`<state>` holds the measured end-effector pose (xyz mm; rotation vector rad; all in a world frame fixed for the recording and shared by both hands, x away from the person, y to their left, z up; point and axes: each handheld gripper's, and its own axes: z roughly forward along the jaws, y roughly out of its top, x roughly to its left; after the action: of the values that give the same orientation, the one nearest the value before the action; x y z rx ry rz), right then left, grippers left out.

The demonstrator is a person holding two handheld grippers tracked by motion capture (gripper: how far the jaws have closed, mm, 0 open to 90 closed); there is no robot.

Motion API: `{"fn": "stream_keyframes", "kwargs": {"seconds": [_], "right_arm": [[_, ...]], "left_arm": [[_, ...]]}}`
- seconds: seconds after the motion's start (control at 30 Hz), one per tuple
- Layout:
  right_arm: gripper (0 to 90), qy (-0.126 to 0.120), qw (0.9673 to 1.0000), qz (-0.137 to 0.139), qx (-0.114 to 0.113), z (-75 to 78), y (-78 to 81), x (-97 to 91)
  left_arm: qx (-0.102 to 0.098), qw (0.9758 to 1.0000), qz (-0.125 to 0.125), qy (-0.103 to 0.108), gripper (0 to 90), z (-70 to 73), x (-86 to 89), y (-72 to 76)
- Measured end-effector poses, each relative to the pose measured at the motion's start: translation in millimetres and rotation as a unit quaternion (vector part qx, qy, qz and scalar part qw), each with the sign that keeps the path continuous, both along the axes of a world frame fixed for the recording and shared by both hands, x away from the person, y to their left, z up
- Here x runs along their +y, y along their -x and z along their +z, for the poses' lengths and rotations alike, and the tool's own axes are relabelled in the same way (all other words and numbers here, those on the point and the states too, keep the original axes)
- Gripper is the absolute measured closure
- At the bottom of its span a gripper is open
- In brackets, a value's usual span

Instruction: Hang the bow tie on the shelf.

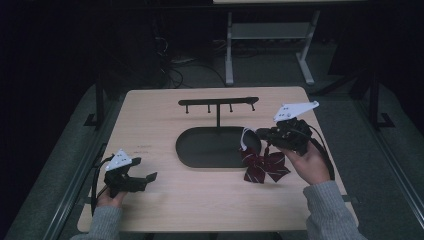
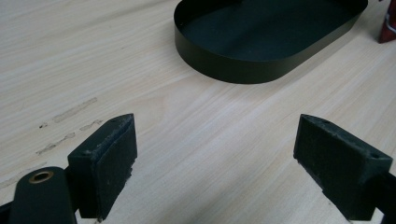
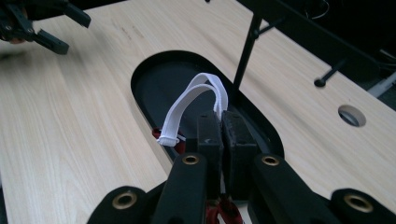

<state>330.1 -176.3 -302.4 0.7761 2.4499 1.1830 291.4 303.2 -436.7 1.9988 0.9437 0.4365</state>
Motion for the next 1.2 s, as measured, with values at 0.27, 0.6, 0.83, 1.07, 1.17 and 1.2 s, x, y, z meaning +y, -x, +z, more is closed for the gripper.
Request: {"fn": "stream_keyframes", "kwargs": {"seconds": [0.27,0.6,0.83,1.07,1.17,1.2], "right_arm": [[86.6,0.012,0.9998,0.017,-0.001,7.9,-11.3,19.3],[86.6,0.018,0.9993,0.032,-0.007,18.8,-23.9,38.5],[86.6,0.02,0.9992,0.036,-0.006,23.7,-34.5,44.7],[86.6,0.015,0.9992,0.036,0.005,23.7,-46.6,49.0],[86.5,0.014,0.9993,0.035,0.009,25.8,-53.4,52.2],[86.6,0.014,0.9993,0.034,0.008,26.9,-54.5,53.4]], "left_arm": [[-0.002,1.0,-0.001,0.0,13.0,0.6,0.2,0.3],[-0.003,1.0,-0.003,-0.001,13.0,1.3,0.4,0.4],[-0.003,1.0,-0.003,0.0,13.0,1.0,0.1,0.1],[-0.003,1.0,-0.001,0.0,13.0,0.4,0.6,-0.4],[-0.002,1.0,0.0,0.0,13.0,0.3,1.6,-0.7],[-0.002,1.0,0.0,0.001,13.1,0.3,1.7,-0.6]]}}
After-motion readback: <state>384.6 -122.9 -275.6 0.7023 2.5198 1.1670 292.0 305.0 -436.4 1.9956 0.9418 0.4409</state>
